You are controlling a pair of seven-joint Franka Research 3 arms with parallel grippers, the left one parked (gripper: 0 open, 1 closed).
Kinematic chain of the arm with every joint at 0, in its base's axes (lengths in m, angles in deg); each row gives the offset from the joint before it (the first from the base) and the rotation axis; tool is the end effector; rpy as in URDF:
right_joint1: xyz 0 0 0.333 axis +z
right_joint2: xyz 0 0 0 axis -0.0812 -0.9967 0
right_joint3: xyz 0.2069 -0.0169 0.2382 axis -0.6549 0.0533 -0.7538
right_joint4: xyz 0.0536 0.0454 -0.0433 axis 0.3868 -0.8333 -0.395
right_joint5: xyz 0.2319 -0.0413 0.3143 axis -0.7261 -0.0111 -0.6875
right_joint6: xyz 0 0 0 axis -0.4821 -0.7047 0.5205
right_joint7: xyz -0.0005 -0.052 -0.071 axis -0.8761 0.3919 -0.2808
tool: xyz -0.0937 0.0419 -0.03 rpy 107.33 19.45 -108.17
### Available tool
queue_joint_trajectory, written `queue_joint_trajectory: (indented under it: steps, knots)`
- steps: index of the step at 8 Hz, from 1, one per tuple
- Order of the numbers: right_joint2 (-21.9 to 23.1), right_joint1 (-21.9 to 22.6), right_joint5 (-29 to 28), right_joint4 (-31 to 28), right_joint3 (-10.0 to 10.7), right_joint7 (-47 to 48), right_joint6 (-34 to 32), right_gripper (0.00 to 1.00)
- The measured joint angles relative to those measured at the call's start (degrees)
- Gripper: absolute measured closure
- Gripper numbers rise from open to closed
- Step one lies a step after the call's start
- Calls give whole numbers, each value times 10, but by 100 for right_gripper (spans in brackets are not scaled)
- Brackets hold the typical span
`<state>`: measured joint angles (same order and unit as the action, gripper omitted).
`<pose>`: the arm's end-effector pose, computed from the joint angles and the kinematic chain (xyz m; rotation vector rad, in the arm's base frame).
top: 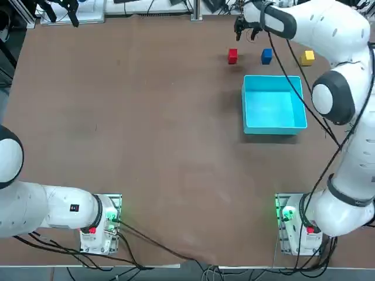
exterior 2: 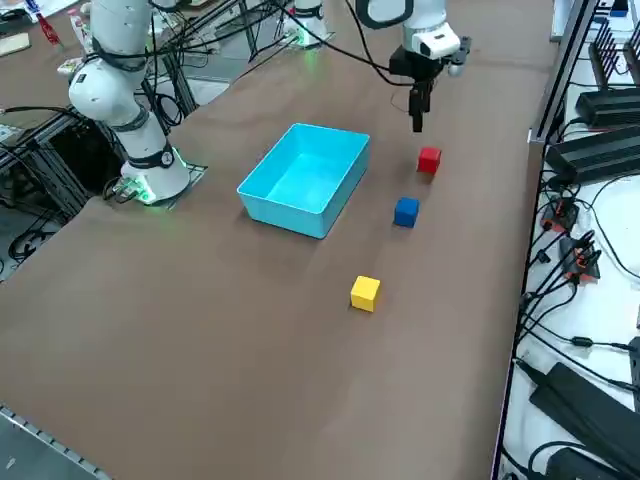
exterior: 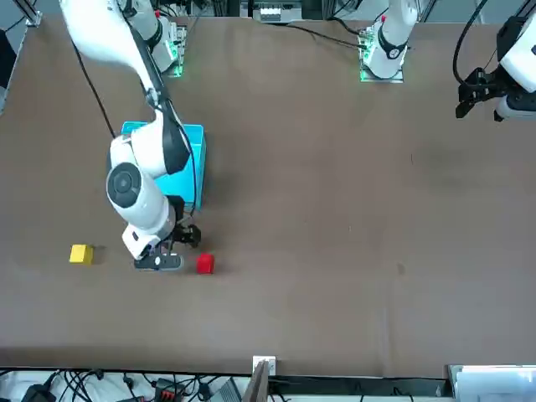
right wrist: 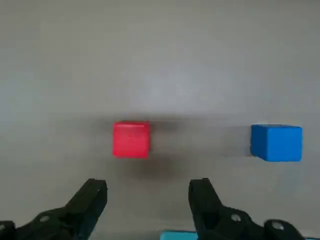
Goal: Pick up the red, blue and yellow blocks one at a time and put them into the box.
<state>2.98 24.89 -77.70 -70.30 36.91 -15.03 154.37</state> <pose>0.6939 0.2553 0.3436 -3.1229 0.0294 -0.1325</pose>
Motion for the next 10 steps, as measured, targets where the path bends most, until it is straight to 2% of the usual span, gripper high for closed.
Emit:
queue_joint_trajectory:
  steps: [6,10]
  knots:
    - [-90,36,1,74,1,38,44,0]
    - [-131,36,34,80,5,24,92,0]
